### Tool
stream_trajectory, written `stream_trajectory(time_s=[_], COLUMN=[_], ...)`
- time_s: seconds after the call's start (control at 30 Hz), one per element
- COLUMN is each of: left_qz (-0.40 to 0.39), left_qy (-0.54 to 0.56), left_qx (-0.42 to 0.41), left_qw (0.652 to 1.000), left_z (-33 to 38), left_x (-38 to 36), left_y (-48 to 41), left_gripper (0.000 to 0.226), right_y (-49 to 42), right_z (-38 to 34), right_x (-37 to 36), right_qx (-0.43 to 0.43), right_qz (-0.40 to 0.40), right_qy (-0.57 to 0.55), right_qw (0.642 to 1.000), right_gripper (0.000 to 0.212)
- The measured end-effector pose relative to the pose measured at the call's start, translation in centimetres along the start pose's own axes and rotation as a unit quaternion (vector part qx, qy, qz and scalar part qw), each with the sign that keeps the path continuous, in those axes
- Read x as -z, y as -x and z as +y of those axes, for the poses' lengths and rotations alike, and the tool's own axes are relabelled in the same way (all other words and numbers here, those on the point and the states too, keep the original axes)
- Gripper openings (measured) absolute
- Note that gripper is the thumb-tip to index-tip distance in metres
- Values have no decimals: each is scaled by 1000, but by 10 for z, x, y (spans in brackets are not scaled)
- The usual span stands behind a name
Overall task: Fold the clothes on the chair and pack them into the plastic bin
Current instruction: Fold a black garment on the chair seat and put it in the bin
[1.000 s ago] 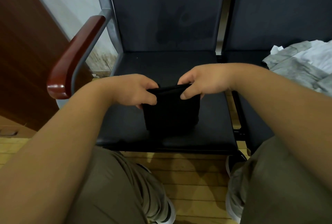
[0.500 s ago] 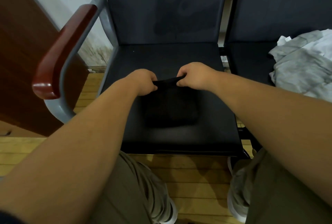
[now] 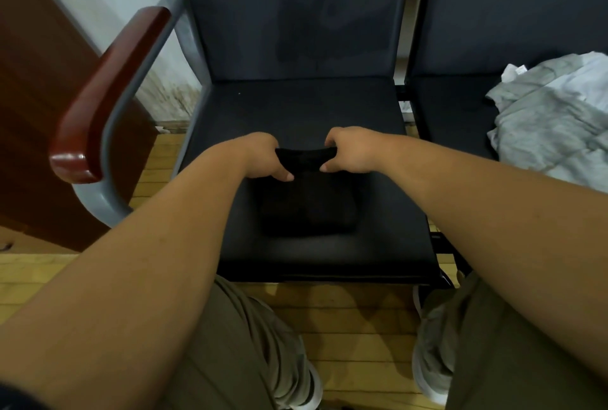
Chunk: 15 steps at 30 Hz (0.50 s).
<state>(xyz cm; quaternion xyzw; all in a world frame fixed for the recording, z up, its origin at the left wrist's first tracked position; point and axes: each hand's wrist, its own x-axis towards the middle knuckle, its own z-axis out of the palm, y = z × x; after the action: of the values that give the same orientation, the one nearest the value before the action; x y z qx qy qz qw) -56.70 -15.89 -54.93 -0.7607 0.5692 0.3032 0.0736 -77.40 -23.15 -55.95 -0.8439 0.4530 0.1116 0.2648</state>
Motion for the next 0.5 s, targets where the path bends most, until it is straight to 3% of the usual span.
stream_trajectory(time_s=[0.1, 0.2, 0.5], left_qz=[-36, -31, 62], left_qy=[41, 48, 54], left_qx=[-14, -28, -83], left_qw=[998, 998, 993], left_z=[2, 5, 16], left_x=[-1, 0, 8], left_y=[9, 22, 82], left_gripper=[39, 33, 54], right_y=[7, 20, 82], right_z=[-2, -5, -21], right_x=[3, 5, 17], right_qx=[-11, -14, -9], right_qz=[-36, -43, 10], right_qy=[3, -8, -39], right_qw=[999, 999, 999], right_gripper=[40, 32, 25])
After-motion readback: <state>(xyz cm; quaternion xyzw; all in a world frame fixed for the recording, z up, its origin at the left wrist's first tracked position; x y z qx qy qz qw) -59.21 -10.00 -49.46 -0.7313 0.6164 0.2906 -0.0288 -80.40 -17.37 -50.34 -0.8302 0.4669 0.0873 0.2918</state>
